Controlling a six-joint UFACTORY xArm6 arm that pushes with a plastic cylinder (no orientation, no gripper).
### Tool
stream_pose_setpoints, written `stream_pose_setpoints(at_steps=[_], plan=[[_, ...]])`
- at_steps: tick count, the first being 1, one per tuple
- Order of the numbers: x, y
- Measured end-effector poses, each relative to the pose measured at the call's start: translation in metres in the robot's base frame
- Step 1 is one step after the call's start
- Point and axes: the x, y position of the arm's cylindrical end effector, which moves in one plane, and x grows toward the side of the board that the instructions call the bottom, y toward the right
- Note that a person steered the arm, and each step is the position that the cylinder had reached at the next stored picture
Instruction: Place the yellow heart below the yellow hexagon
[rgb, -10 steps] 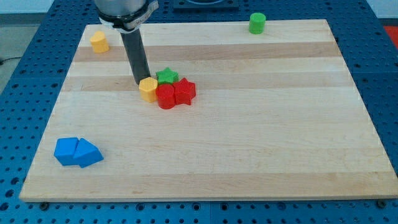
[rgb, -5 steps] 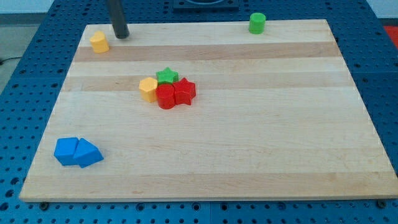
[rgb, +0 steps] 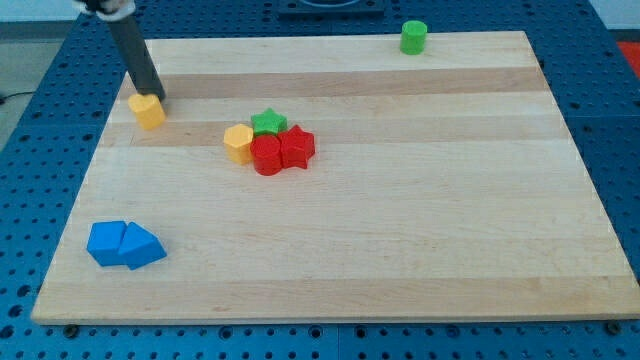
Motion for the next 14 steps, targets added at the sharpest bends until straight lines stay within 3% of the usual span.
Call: stream_pose_setpoints(at_steps=[1, 3, 4, 5, 6, 8, 9, 11, 14], plan=[[0.039, 0.024], [0.007, -0.031], [0.010, -0.075], [0.035, -0.072], [0.069, -0.015], [0.047, -0.017], [0.085, 0.036], [0.056, 0.048], [0.129, 0.069]])
